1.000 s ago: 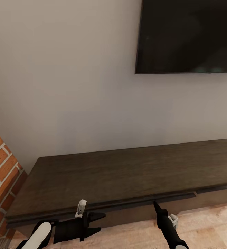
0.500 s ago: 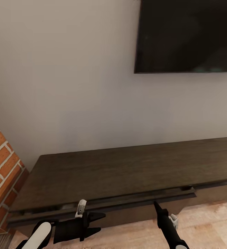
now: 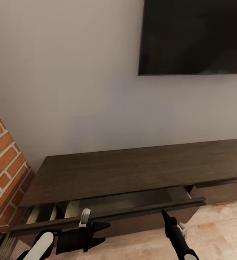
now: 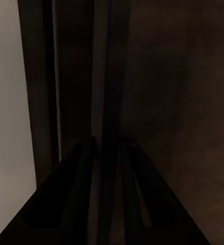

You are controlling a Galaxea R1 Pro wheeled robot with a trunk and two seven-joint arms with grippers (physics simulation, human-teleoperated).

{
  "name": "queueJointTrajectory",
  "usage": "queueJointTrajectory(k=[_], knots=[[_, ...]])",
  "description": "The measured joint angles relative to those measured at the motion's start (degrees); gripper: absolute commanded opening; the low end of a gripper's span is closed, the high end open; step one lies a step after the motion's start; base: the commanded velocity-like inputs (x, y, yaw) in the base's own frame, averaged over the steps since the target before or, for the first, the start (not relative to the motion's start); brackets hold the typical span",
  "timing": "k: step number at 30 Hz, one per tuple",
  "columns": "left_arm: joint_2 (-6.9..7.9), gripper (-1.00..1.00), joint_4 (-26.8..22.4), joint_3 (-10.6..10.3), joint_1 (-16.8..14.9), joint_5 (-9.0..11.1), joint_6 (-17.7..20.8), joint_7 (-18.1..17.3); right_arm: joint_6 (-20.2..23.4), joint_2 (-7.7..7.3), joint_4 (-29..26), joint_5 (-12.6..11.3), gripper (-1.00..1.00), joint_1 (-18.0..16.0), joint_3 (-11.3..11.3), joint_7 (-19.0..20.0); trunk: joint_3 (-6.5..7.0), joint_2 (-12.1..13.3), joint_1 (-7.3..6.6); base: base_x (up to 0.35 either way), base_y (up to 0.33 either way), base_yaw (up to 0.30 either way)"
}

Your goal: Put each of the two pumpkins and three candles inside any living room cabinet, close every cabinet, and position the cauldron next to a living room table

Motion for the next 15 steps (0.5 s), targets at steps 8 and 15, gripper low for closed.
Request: queueJointTrajectory(k=[8, 15], knots=[[0.0, 1.0, 0.0, -0.02, 0.0, -0.06, 0.0, 0.0, 0.0, 0.0, 0.01, 0.03, -1.0, 0.02, -0.67, 0.02, 0.0, 0.0, 0.0, -0.182, 0.0, 0.0], [0.0, 1.0, 0.0, -0.02, 0.0, -0.09, 0.0, 0.0, 0.01, 0.0, 0.0, 0.04, -1.0, 0.03, -1.22, -0.03, 0.0, 0.0, 0.0, -0.177, 0.0, 0.0]])
